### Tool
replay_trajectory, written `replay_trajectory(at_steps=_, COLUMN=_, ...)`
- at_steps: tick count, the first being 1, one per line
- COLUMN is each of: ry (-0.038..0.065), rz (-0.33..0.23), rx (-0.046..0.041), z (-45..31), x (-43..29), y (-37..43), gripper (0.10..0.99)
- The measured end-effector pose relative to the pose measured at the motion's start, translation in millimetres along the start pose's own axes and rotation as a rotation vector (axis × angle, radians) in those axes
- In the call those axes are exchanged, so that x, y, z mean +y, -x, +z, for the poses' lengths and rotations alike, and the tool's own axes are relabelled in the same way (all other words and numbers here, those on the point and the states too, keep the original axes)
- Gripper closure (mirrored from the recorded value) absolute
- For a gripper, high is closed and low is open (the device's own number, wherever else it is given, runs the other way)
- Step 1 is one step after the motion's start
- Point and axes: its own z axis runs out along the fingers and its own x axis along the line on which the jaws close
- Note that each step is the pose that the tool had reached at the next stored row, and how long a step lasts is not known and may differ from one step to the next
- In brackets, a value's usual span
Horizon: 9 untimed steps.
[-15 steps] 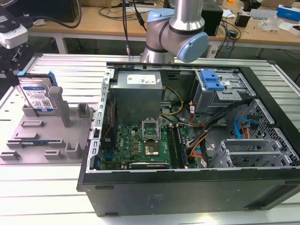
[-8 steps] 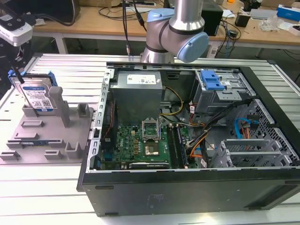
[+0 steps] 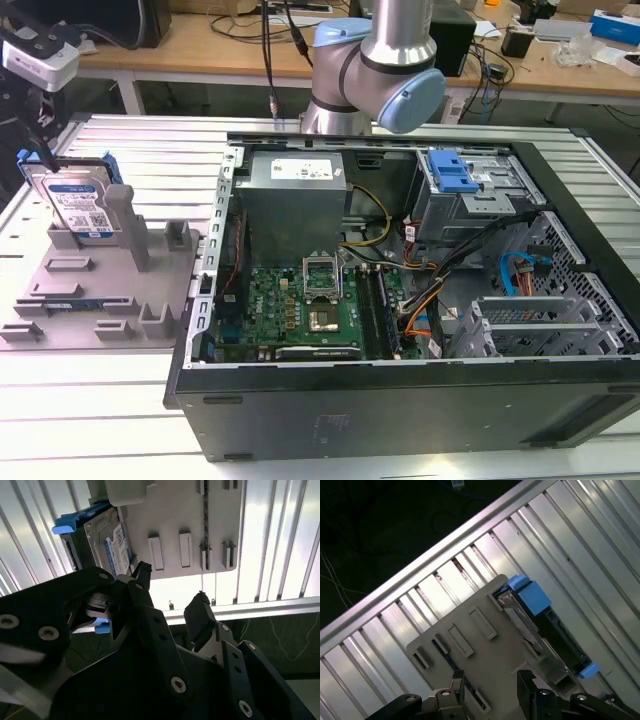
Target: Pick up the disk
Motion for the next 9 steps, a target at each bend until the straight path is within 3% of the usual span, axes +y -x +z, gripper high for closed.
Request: replay_trajectory(at_steps=9, ry=0.0, rz=-0.181, rx=0.007, z=1.3, x=-0.1, y=0.0, gripper=0.545)
